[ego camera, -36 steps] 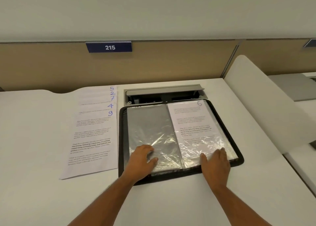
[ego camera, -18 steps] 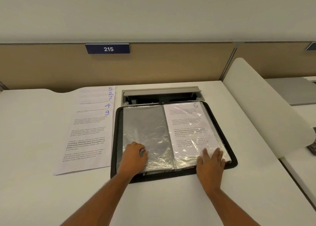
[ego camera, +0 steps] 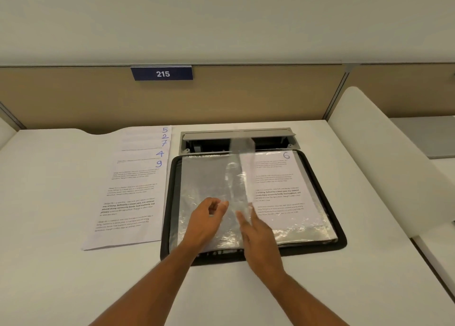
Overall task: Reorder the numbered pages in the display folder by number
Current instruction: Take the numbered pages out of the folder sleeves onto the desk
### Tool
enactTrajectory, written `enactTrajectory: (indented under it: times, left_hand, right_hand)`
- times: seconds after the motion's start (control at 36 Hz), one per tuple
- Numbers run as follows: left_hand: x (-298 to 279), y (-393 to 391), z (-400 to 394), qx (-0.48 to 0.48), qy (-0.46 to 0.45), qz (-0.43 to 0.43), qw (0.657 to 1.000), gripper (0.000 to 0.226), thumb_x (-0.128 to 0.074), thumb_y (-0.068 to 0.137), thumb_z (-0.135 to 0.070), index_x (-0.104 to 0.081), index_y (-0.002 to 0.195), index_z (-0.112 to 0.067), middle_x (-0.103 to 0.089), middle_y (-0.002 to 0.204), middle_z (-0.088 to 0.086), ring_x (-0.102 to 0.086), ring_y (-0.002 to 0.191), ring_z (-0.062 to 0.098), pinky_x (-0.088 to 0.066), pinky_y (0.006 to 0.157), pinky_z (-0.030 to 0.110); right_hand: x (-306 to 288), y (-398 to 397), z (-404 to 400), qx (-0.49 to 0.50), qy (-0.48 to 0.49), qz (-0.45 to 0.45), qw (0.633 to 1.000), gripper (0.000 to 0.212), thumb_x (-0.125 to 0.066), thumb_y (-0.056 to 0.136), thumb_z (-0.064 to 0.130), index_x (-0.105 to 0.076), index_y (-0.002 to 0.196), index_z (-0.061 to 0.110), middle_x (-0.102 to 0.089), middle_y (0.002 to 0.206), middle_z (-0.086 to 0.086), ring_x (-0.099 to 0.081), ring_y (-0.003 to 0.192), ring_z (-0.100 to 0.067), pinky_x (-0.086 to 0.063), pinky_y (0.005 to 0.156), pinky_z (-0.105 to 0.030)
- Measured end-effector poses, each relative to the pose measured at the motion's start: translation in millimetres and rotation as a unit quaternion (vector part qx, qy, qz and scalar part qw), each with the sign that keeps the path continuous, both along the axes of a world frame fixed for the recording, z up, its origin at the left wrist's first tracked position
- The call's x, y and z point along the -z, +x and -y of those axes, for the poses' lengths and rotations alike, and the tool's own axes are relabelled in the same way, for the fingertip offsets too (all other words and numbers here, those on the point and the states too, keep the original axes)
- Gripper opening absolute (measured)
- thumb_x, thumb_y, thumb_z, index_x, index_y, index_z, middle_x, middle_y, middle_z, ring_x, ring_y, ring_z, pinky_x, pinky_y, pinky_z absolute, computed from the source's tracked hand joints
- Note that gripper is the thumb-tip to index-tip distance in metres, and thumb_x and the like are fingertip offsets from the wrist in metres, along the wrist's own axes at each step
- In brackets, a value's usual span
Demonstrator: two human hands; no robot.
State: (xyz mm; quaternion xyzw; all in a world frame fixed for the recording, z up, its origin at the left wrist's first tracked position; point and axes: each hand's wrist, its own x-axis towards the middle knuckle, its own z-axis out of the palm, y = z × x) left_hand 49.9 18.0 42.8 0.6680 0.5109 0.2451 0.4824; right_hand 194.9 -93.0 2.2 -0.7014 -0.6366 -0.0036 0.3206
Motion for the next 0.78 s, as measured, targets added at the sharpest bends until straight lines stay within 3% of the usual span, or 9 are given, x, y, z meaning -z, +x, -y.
enactTrajectory:
  times: [0.08, 0.14, 0.25, 0.33, 0.42, 0.5, 0.56, 0.67, 0.78]
  left_hand:
    - [-11, 2, -1, -0.028, -0.009, 0.009, 1.000, 0.053, -0.051, 0.091, -0.070, -0.053, 0.123, -0.029, -0.063, 0.109, -0.013, -0.063, 0.098, 0.006, -0.049, 0.079, 0.020]
    - [-16, 2, -1, -0.051, -0.014, 0.011, 0.999, 0.044, -0.056, 0.094, -0.063, -0.048, 0.124, -0.032, -0.059, 0.104, -0.017, -0.060, 0.094, 0.003, -0.044, 0.072, 0.016]
    - [-14, -6, -9, -0.129, -0.004, -0.025, 0.991, 0.030, -0.062, 0.097, -0.018, -0.053, 0.125, -0.020, -0.064, 0.091, -0.006, -0.065, 0.080, 0.010, -0.046, 0.063, 0.016]
    - [-10, -19, -14, -0.163, -0.018, -0.044, 0.985, 0.039, -0.060, 0.094, -0.007, -0.053, 0.131, -0.018, -0.062, 0.096, -0.006, -0.063, 0.079, 0.007, -0.044, 0.060, 0.016]
    - [-3, -33, -19, -0.187, -0.035, -0.072, 0.979, 0.043, -0.062, 0.094, -0.005, -0.051, 0.133, -0.018, -0.057, 0.097, -0.011, -0.058, 0.078, 0.004, -0.043, 0.063, 0.015]
    - [4, -45, -26, -0.198, -0.052, -0.111, 0.972, 0.038, -0.063, 0.093, -0.004, -0.055, 0.128, -0.017, -0.057, 0.099, -0.008, -0.060, 0.094, 0.018, -0.050, 0.083, 0.028]
    - [7, -51, -28, -0.200, -0.057, -0.135, 0.969, 0.031, -0.063, 0.091, 0.000, -0.055, 0.114, -0.018, -0.055, 0.090, -0.009, -0.061, 0.098, 0.023, -0.051, 0.085, 0.033]
    - [10, -57, -32, -0.214, -0.041, -0.166, 0.962, 0.047, -0.069, 0.083, 0.001, -0.055, 0.126, -0.012, -0.061, 0.105, 0.003, -0.062, 0.095, 0.025, -0.055, 0.088, 0.037]
    - [0, -47, -31, -0.230, -0.027, -0.169, 0.958, 0.055, -0.075, 0.082, -0.002, -0.052, 0.130, -0.013, -0.044, 0.115, 0.006, -0.055, 0.087, 0.023, -0.049, 0.077, 0.031]
  right_hand:
    - [-4, -18, -3, -0.072, -0.004, 0.043, 0.996, 0.073, -0.077, 0.090, 0.010, -0.044, 0.155, 0.019, -0.039, 0.161, -0.010, -0.054, 0.136, -0.028, -0.051, 0.106, -0.044]
    - [-12, -28, -3, -0.127, -0.020, 0.046, 0.991, 0.069, -0.068, 0.097, 0.018, -0.036, 0.158, 0.024, -0.035, 0.164, -0.004, -0.053, 0.137, -0.024, -0.050, 0.109, -0.043]
    - [-23, -36, 1, -0.160, -0.022, 0.055, 0.985, 0.056, -0.056, 0.102, 0.029, -0.040, 0.155, 0.020, -0.056, 0.149, -0.002, -0.065, 0.117, -0.020, -0.055, 0.101, -0.038]
    - [-20, -23, 2, -0.066, -0.006, -0.013, 0.998, 0.046, -0.056, 0.104, 0.032, -0.052, 0.147, 0.016, -0.069, 0.130, -0.001, -0.065, 0.111, -0.016, -0.054, 0.096, -0.036]
    - [-9, 4, 6, 0.074, -0.014, -0.056, 0.996, 0.047, -0.064, 0.100, 0.024, -0.056, 0.142, 0.007, -0.068, 0.129, -0.008, -0.064, 0.117, -0.022, -0.053, 0.101, -0.042]
    - [2, 36, 16, 0.273, -0.123, -0.021, 0.954, 0.068, -0.067, 0.095, 0.034, -0.045, 0.149, -0.002, -0.048, 0.151, -0.023, -0.043, 0.142, -0.038, -0.040, 0.114, -0.056]
    - [10, 56, 25, 0.360, -0.171, -0.015, 0.917, 0.080, -0.072, 0.091, 0.038, -0.041, 0.147, -0.010, -0.040, 0.152, -0.032, -0.036, 0.144, -0.047, -0.035, 0.115, -0.060]
    - [17, 78, 43, 0.415, -0.214, 0.002, 0.884, 0.082, -0.073, 0.088, 0.039, -0.045, 0.138, -0.018, -0.037, 0.150, -0.039, -0.032, 0.144, -0.050, -0.030, 0.113, -0.063]
    - [25, 81, 51, 0.404, -0.236, 0.029, 0.883, 0.067, -0.065, 0.094, 0.040, -0.052, 0.139, -0.008, -0.035, 0.152, -0.039, -0.028, 0.146, -0.050, -0.026, 0.114, -0.064]
